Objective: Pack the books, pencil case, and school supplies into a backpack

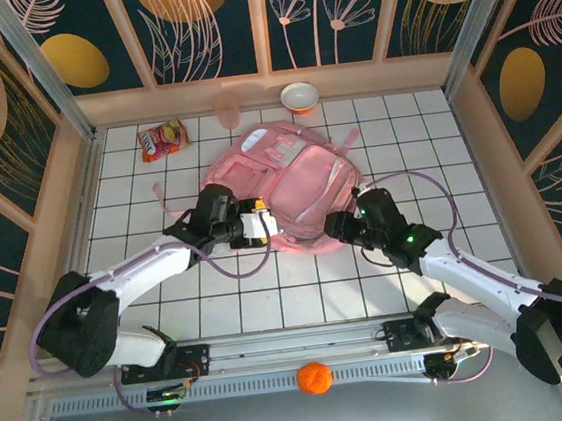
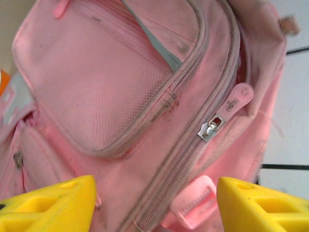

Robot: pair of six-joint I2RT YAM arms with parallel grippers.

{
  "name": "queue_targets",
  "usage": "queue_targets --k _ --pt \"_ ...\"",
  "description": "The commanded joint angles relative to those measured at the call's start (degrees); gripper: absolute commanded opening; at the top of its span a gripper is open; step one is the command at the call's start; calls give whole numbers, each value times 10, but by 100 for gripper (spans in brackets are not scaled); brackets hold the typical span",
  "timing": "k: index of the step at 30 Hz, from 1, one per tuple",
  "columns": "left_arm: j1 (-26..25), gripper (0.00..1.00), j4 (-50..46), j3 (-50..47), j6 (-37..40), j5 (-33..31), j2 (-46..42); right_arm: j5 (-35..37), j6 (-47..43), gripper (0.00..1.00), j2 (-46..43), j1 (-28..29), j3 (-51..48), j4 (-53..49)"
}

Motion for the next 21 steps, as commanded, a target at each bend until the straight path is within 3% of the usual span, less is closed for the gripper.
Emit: queue_targets --k 1,7,9,11,15,18,21 --pt "0 66 -15 33 113 10 38 -58 14 38 -1 -21 -12 40" --pt "0 61 -81 92 161 -10 110 -97 9 37 12 -59 -26 54" --pt "1 52 -74 93 164 -6 119 -110 3 37 14 -74 -30 57" --pt "0 35 -85 101 167 -2 133 -127 -5 37 17 -95 -36 63" --pt "-4 20 -113 108 160 12 145 -148 -30 36 21 -139 -42 58" --pt "-14 0 -97 91 130 38 138 -165 -54 35 25 -176 -42 45" --pt "-27 0 -50 64 75 73 124 -184 -81 36 28 -219 -40 36"
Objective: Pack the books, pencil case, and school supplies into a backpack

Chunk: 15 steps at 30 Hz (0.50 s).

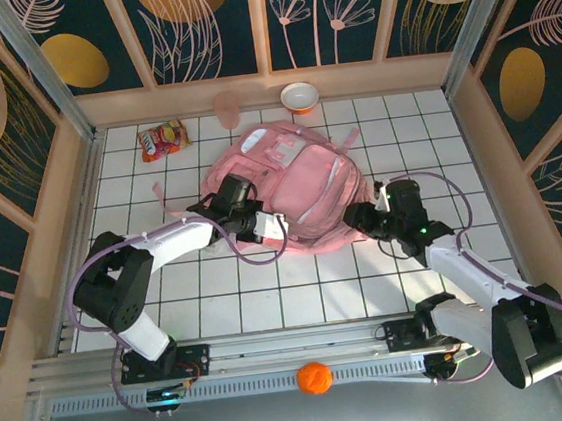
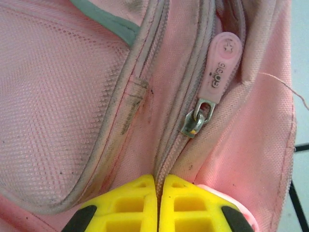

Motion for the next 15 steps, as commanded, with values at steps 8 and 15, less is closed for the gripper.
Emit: queue_targets --k 8,15 --pt "-44 0 222 -131 -237 157 -68 -74 -141 34 -11 -55 53 -91" --pt "-44 0 258 -149 -270 161 -69 -39 -132 34 -39 99 48 -85"
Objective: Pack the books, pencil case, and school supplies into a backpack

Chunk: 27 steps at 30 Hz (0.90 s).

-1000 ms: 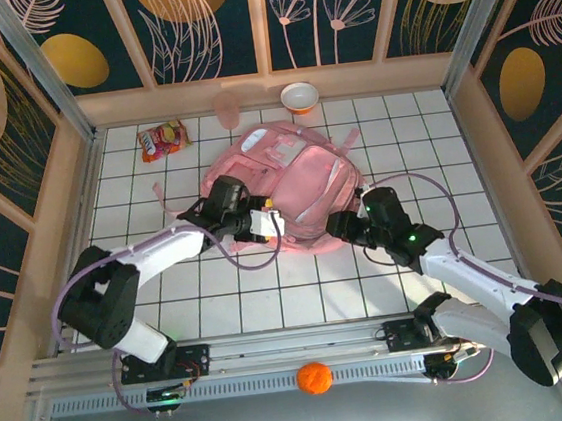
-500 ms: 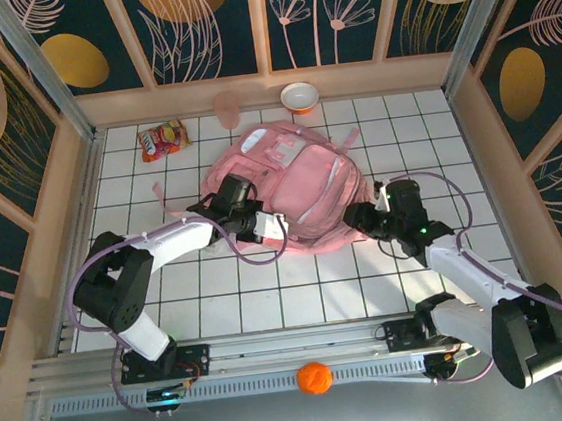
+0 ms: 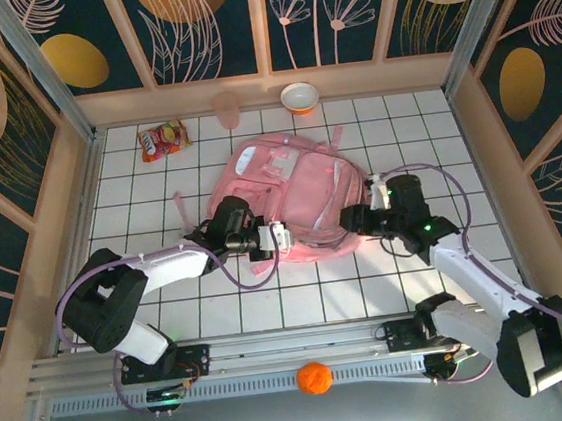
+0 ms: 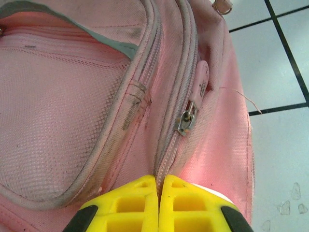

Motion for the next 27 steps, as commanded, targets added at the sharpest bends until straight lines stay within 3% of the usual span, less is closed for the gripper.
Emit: queue_targets --k 1,7,11,20,23,27 --pt "-5 0 33 0 -35 55 0 16 3 34 1 53 -6 6" --pt "-5 0 12 17 -36 66 9 121 14 36 59 149 -1 31" --pt "-4 0 7 21 -34 70 11 207 8 42 116 200 27 12" --pt "-5 0 5 23 -34 82 5 290 3 52 204 241 65 41" --pt "-5 0 6 23 -36 91 2 288 5 43 217 244 68 70" --pt "-5 0 9 21 -37 79 2 288 4 24 220 251 81 72"
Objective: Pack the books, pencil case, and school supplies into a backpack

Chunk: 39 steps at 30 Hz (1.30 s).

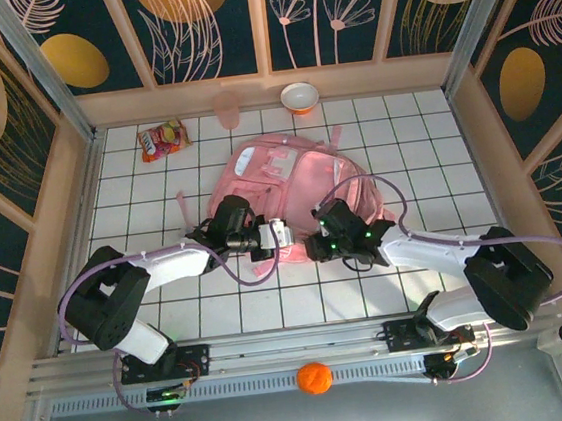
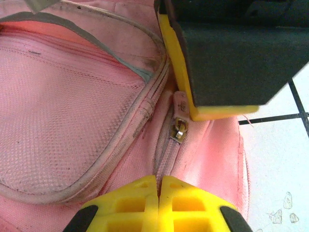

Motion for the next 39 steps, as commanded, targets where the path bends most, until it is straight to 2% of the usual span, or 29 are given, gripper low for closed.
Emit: queue_targets --k 1,4,9,15,20,30,39 --pt "-6 0 11 14 -13 59 -5 29 -8 21 4 9 32 48" --pt "-5 0 6 14 -12 46 0 25 -7 19 -13 11 36 37" --pt "-6 0 9 13 -14 48 6 -2 -5 23 -43 12 30 58" --pt "-6 0 11 16 -15 50 5 -13 -6 18 -40 10 25 75" --pt "-6 0 10 14 -15 53 4 -37 -10 18 -39 8 16 98" --pt "-6 0 11 14 -14 54 2 -75 -9 21 -42 -9 -6 135" --pt "-6 0 7 13 -13 51 -3 -81 6 25 -10 -27 1 124"
